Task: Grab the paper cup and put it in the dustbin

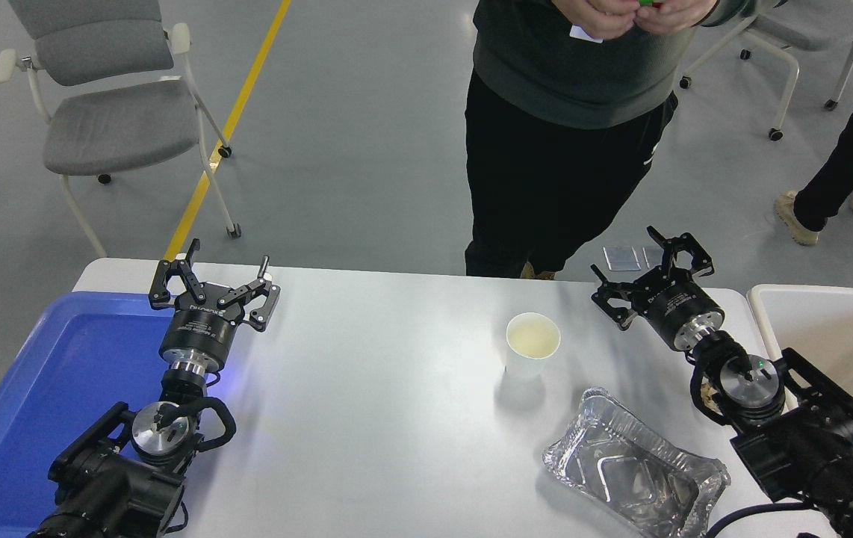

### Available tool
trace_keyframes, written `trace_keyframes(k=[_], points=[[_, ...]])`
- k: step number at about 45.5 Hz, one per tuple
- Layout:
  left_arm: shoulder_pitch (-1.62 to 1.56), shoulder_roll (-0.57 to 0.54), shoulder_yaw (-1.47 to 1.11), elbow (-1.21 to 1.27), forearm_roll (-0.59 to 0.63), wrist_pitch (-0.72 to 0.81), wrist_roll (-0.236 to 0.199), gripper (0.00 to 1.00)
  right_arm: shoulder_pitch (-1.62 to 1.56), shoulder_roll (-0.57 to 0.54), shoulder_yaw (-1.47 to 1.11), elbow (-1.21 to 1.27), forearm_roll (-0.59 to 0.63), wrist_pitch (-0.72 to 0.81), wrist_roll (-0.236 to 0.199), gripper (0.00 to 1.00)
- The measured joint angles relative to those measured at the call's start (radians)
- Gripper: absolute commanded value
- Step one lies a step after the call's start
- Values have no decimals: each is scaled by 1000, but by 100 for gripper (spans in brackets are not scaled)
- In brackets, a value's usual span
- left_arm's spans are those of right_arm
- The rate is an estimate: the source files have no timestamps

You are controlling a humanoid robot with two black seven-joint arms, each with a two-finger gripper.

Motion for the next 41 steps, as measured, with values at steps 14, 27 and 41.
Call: trace_keyframes(k=[14, 27, 41], points=[[0, 0, -1, 0, 0, 0, 2, 99, 0, -4, 0, 0, -1, 0, 0, 100], [0, 0, -1, 0, 0, -1, 1, 99, 24, -21, -45, 14, -8, -7, 0, 100], [0, 0, 0, 0, 0, -1, 1, 99, 129, -141, -170, 89, -119, -22, -8, 100]])
